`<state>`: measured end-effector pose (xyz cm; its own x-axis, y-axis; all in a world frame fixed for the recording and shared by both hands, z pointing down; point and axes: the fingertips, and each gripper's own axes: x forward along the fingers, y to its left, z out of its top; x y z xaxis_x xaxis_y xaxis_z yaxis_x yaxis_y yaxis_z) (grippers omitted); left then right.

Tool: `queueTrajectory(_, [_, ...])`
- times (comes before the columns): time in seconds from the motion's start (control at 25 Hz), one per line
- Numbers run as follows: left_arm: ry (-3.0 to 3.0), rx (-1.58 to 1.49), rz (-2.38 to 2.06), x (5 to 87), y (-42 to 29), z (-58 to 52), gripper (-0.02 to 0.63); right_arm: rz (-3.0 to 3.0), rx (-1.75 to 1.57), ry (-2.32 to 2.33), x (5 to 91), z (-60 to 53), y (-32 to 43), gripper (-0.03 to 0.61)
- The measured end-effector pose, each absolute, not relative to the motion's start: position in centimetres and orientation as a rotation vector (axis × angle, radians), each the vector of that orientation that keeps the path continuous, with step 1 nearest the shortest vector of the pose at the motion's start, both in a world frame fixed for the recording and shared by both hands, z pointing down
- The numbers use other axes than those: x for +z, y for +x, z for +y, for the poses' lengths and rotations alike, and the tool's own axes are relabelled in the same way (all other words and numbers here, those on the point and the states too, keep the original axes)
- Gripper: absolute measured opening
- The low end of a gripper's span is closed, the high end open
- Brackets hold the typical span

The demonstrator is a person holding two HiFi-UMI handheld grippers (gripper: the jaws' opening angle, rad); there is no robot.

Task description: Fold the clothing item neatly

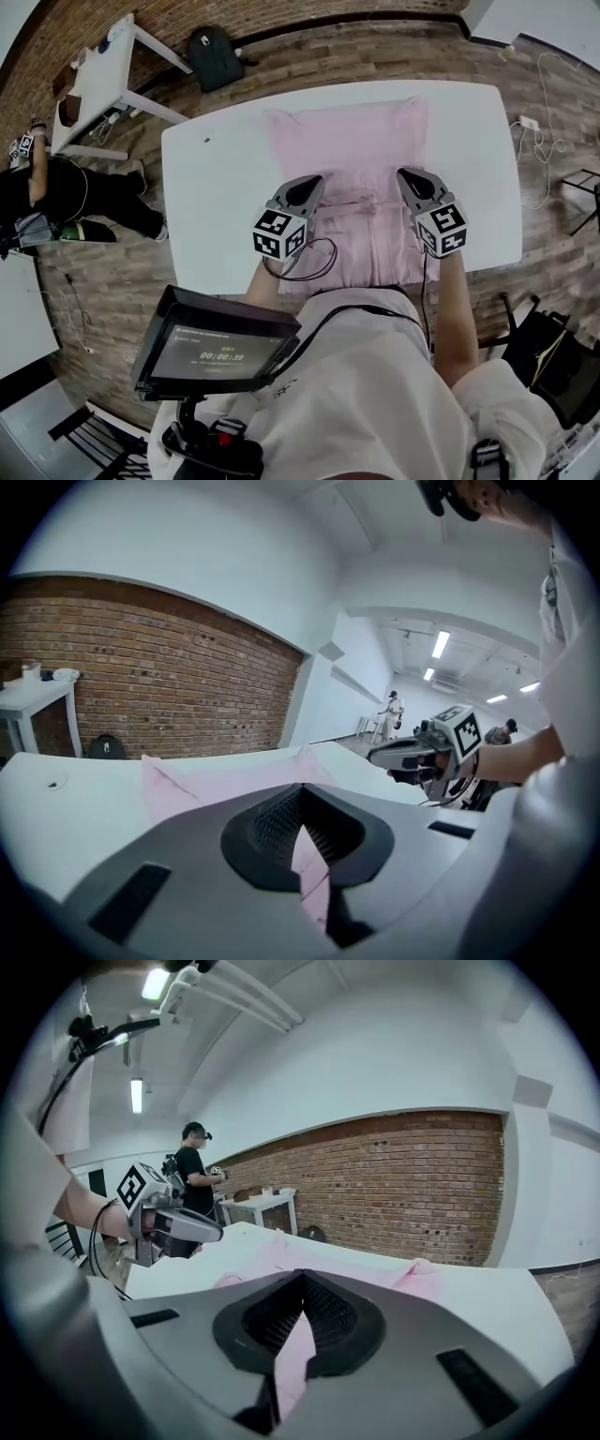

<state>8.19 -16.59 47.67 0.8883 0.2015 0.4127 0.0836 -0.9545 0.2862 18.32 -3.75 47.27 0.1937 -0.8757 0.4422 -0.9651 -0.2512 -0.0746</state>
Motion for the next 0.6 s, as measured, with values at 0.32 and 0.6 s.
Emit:
queueTrajectory(0.32, [2.807,0.601,0.203,47.6,6.9,-15.9,0.002,-1.763,0.528,2.302,45.2,-2.8,16.8,0.003])
queueTrajectory(0.6, [2.832,0.535,0.253,45.2,6.2,-13.9,0.002,-1.776,0.491,2.304,43.9,-1.2,15.2,0.003])
